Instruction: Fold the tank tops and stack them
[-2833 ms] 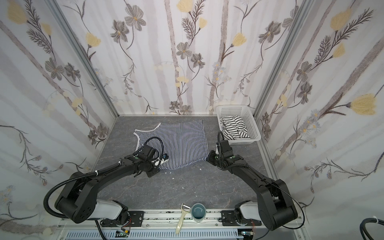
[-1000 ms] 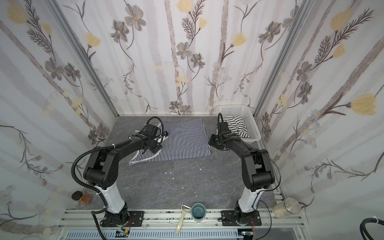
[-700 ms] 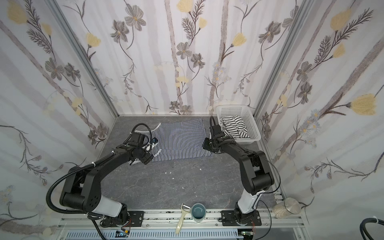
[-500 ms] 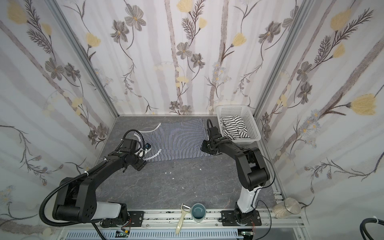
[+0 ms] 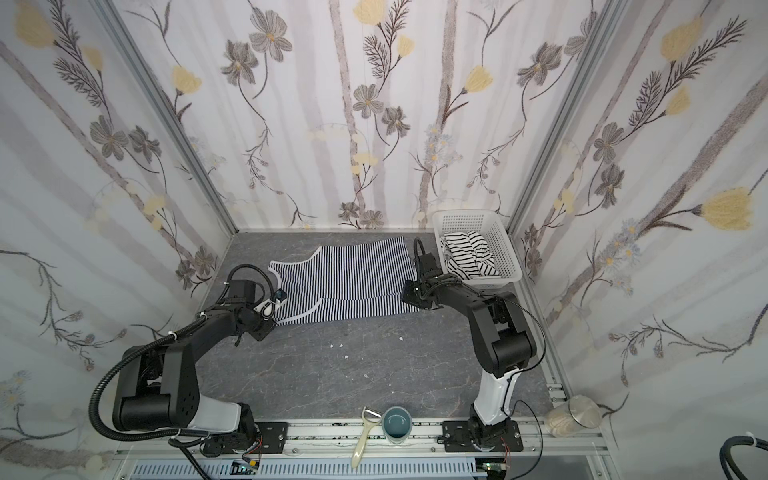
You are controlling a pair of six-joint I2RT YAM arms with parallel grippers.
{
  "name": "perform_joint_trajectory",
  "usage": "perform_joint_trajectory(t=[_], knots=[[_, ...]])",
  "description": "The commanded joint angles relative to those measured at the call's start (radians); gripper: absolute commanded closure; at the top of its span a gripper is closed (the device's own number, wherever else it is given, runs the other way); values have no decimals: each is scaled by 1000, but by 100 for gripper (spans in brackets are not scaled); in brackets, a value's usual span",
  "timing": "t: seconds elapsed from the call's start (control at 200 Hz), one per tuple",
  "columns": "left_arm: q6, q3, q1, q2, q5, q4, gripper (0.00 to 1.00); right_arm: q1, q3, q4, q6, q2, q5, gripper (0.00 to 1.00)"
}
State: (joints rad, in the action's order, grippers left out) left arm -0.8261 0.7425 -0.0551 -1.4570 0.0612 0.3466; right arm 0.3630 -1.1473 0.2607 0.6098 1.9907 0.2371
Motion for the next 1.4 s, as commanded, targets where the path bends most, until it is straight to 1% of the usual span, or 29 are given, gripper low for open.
perform_joint_trajectory(t=[0.0,0.04,0.09,0.145,0.21,0.265,0.445,0.62,0.72,0.75,0.789,0.889,0.979,1.219,1.394], knots=[[-38,19,-18,-18,27,-11,58,-3,-2,-35,7,8,4,64],[-40,24,-25,-24,33,-11,65,-6,-2,-37,8,11,5,65],[-44,30,-30,-33,35,-9,78,-10,-2,-36,7,15,4,67],[-50,36,-32,-40,31,-7,88,-15,0,-35,7,19,4,68],[-55,45,-37,-42,35,-2,97,-20,3,-34,8,18,0,69],[-58,54,-43,-40,43,3,100,-25,3,-31,7,20,-4,70],[-63,89,-56,-55,49,9,100,-35,4,-23,2,22,-9,71],[-80,125,-64,-121,37,14,92,-38,3,-20,0,32,-10,72],[-84,155,-79,-160,43,15,84,-39,0,-15,-1,44,-16,72],[-84,165,-83,-170,46,16,80,-40,0,-14,-3,47,-17,72],[-84,177,-89,-184,46,17,71,-42,0,-12,-2,51,-21,72],[-91,200,-109,-208,62,20,56,-45,4,-11,-6,58,-30,72],[-96,219,-129,-235,70,25,48,-49,6,-11,-7,65,-35,72],[-89,239,-162,-304,66,26,45,-50,4,-7,-9,72,-45,72],[-93,226,-180,-317,59,28,44,-51,13,6,-14,73,-66,72]])
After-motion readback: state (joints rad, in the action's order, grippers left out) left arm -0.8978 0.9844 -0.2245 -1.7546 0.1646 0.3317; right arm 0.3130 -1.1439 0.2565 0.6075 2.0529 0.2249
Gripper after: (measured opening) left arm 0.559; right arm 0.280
